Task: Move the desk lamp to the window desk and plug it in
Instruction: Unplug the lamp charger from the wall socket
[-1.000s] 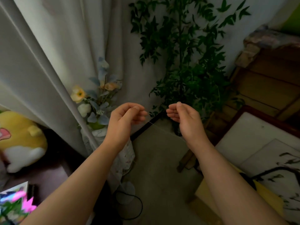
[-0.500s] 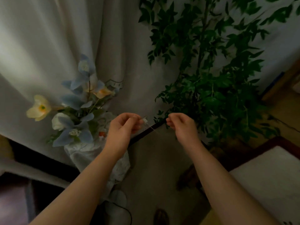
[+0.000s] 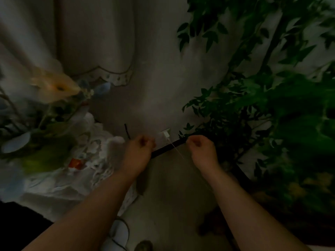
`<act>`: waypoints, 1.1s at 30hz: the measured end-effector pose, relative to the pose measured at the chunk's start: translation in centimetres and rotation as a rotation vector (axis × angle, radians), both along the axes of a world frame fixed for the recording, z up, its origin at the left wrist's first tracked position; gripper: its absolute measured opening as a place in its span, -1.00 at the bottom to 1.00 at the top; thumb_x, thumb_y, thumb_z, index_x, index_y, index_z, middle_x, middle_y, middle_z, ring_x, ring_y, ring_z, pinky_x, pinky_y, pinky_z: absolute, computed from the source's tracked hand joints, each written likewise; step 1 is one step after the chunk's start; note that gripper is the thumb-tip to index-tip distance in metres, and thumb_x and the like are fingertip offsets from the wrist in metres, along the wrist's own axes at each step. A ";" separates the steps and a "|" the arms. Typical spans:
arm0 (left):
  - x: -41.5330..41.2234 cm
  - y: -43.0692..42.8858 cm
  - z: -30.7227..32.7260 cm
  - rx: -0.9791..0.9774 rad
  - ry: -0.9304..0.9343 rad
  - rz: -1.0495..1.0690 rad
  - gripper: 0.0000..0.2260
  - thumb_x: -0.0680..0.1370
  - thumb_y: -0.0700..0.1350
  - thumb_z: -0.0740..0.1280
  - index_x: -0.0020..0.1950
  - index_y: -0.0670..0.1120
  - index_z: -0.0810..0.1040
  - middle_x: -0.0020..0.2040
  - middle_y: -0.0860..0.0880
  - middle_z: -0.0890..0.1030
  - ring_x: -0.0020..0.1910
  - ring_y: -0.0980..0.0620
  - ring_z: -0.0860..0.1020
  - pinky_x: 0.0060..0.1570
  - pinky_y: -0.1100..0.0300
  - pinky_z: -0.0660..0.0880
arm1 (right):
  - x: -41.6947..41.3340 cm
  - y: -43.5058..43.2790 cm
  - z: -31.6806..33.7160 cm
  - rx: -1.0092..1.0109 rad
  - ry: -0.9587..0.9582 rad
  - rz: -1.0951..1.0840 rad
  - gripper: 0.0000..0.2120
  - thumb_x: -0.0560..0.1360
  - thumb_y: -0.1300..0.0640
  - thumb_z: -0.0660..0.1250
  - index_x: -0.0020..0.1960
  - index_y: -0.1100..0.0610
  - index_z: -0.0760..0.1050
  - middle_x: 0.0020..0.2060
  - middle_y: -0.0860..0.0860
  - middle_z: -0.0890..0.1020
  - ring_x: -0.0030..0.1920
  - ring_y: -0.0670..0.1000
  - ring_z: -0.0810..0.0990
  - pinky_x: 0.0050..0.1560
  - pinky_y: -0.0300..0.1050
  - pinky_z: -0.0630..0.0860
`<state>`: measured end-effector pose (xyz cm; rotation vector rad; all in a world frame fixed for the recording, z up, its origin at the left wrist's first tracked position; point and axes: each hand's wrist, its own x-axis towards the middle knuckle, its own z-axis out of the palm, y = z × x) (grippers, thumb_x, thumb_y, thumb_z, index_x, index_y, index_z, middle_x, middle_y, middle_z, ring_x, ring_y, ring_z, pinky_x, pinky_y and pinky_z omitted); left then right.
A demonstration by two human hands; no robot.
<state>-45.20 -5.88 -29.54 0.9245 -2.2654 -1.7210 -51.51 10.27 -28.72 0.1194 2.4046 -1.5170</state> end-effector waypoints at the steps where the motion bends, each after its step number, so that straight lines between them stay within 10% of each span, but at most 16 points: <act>1: -0.7 0.0 -1.0 0.003 -0.012 0.014 -0.80 0.59 -0.11 0.25 -0.19 -0.12 0.55 -0.24 -0.03 0.60 -0.15 -0.07 0.58 -0.10 0.11 0.48 | -0.7 -0.3 -1.0 0.011 -0.009 0.003 -0.72 0.57 0.19 0.26 0.25 0.23 0.51 0.16 0.12 0.59 0.04 -0.06 0.49 0.00 -0.24 0.37; 18: -12.2 -3.3 -23.7 0.239 -0.102 0.196 -0.83 0.55 -0.13 0.26 -0.23 -0.05 0.54 -0.11 -0.14 0.64 -0.11 -0.10 0.58 0.04 0.01 0.55 | -13.0 -6.5 -25.5 0.225 0.030 0.098 -0.73 0.61 0.20 0.17 0.10 0.36 0.56 0.03 0.23 0.63 0.10 0.18 0.58 0.02 -0.08 0.46; 24: -15.2 -3.7 -28.2 0.144 -0.030 0.163 -0.82 0.57 -0.15 0.24 -0.22 -0.07 0.53 -0.11 -0.13 0.63 -0.17 -0.03 0.55 -0.26 0.23 0.43 | -16.5 -8.5 -31.4 0.282 0.049 0.179 -0.64 0.62 0.14 0.18 0.33 0.30 0.45 0.30 0.20 0.53 0.28 0.15 0.49 0.22 -0.13 0.39; 33: -18.3 -4.7 -33.0 0.181 -0.019 0.171 -0.87 0.58 -0.18 0.22 -0.10 -0.12 0.55 -0.10 -0.11 0.63 -0.18 -0.02 0.56 -0.29 0.24 0.45 | -20.2 -11.9 -38.3 0.236 -0.003 0.159 -0.73 0.60 0.18 0.21 0.22 0.29 0.48 0.21 0.22 0.57 0.17 0.17 0.56 -0.07 -0.20 0.37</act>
